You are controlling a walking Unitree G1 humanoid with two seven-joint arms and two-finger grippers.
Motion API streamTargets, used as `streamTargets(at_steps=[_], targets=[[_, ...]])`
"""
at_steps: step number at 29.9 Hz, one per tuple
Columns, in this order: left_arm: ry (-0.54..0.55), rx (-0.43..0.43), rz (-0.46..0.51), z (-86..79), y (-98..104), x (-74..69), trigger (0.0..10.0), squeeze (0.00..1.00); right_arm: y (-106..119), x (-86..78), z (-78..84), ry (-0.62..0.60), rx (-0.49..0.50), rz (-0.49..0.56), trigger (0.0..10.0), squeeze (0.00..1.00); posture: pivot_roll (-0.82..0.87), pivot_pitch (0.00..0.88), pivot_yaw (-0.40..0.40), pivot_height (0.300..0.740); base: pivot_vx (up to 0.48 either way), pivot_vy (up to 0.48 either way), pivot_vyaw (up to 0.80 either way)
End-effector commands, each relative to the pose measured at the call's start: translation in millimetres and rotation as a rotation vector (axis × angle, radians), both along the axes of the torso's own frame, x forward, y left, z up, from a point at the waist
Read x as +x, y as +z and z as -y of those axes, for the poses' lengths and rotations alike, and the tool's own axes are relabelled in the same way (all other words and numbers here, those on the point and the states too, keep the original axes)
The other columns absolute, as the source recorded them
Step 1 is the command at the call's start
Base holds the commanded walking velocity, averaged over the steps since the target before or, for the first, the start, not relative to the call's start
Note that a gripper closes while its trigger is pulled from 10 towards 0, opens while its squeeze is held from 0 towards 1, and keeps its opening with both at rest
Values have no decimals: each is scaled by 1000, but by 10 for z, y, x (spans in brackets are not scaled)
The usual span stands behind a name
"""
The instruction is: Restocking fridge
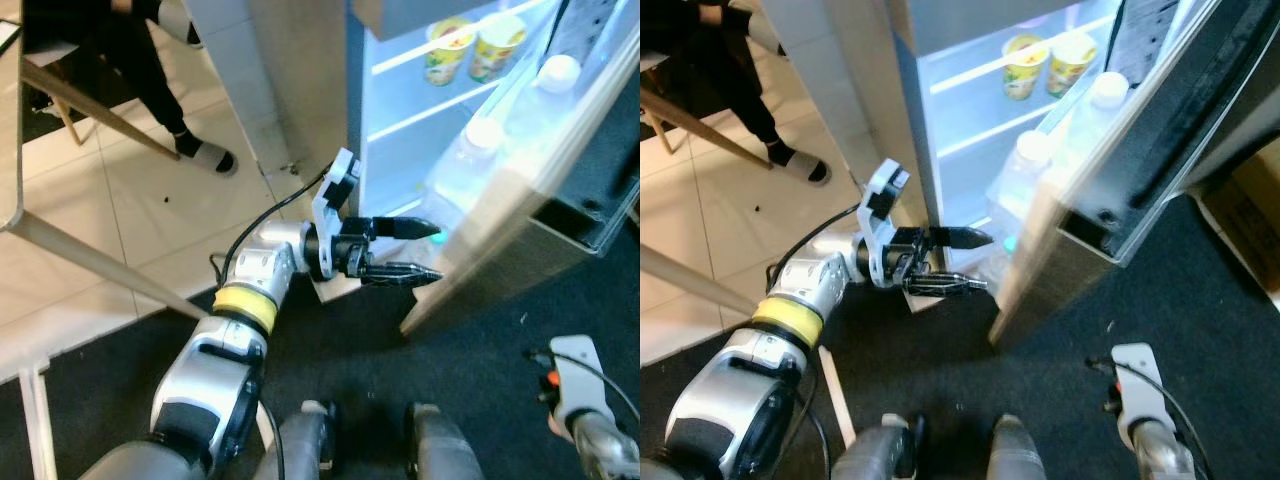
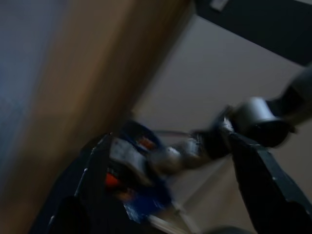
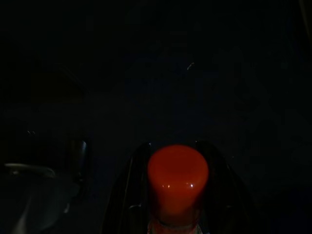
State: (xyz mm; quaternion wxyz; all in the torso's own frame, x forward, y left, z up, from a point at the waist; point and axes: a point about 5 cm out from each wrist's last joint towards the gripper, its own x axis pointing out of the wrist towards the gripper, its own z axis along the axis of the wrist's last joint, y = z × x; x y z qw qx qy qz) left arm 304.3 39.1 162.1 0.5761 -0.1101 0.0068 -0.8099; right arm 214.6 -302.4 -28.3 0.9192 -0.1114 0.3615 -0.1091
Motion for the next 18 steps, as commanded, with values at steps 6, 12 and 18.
streamTargets(at_steps=[6,12,18], targets=[[185,118,-173,-185,-723,-167,10000,0,-236,-178,-290,35,152,-61,10000,0,-129,263,135,740,0,0,0],[706,360,-390,-899,-1439,-307,10000,0,-240,-43,-632,177,309,-8,10000,0,-116,231,139,740,0,0,0],[1097,530,-563,-1477,-1822,-579,10000,0,-169,115,-810,266,381,36,10000,0,-105,193,131,740,0,0,0]])
